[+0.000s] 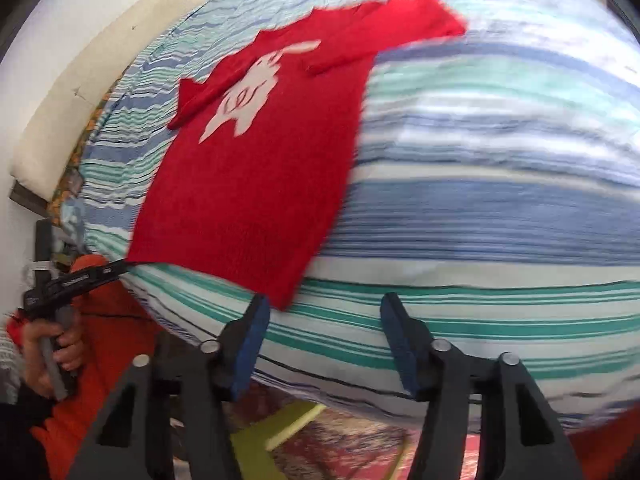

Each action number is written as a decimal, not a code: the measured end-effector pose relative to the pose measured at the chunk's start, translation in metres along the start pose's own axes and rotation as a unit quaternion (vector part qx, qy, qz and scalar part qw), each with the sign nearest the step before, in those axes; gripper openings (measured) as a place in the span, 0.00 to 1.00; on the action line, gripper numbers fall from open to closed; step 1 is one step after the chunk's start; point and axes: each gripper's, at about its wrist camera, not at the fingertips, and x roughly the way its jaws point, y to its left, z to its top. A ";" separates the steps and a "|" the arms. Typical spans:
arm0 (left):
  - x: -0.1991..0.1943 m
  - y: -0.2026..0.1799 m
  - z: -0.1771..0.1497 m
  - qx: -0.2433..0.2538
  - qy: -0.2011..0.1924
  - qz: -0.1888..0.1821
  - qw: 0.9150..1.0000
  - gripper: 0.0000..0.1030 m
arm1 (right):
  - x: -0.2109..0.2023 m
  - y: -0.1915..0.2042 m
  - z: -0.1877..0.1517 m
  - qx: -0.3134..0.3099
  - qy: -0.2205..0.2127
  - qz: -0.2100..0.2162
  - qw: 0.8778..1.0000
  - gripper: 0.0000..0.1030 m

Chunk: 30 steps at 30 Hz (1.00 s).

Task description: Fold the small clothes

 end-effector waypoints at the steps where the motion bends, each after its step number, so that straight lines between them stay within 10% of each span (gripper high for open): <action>1: -0.013 0.005 0.009 -0.012 -0.037 0.012 0.999 0.83 | -0.011 -0.004 0.007 -0.024 -0.008 -0.037 0.999 0.57; 8: -0.002 -0.010 0.059 -0.051 -0.136 -0.028 0.989 0.90 | -0.008 0.028 0.111 -0.219 -0.062 -0.118 0.967 0.58; 16: 0.048 -0.022 0.030 -0.013 -0.069 -0.019 0.997 0.87 | 0.150 0.095 0.171 -0.411 -0.043 -0.167 0.895 0.58; 17: 0.050 -0.018 0.031 -0.023 -0.065 -0.022 0.997 0.87 | 0.161 0.090 0.178 -0.399 -0.049 -0.164 0.901 0.57; 19: 0.051 -0.013 0.033 -0.044 -0.066 -0.029 0.996 0.87 | 0.158 0.067 0.199 -0.327 -0.061 -0.128 0.934 0.12; 23: 0.061 -0.013 0.033 -0.054 -0.050 -0.032 0.997 0.87 | 0.086 -0.035 0.223 -0.108 -0.151 -0.109 0.977 0.08; 30: 0.063 -0.025 0.032 -0.033 -0.048 -0.028 0.998 0.87 | -0.018 -0.249 0.171 0.187 -0.202 -0.119 0.954 0.07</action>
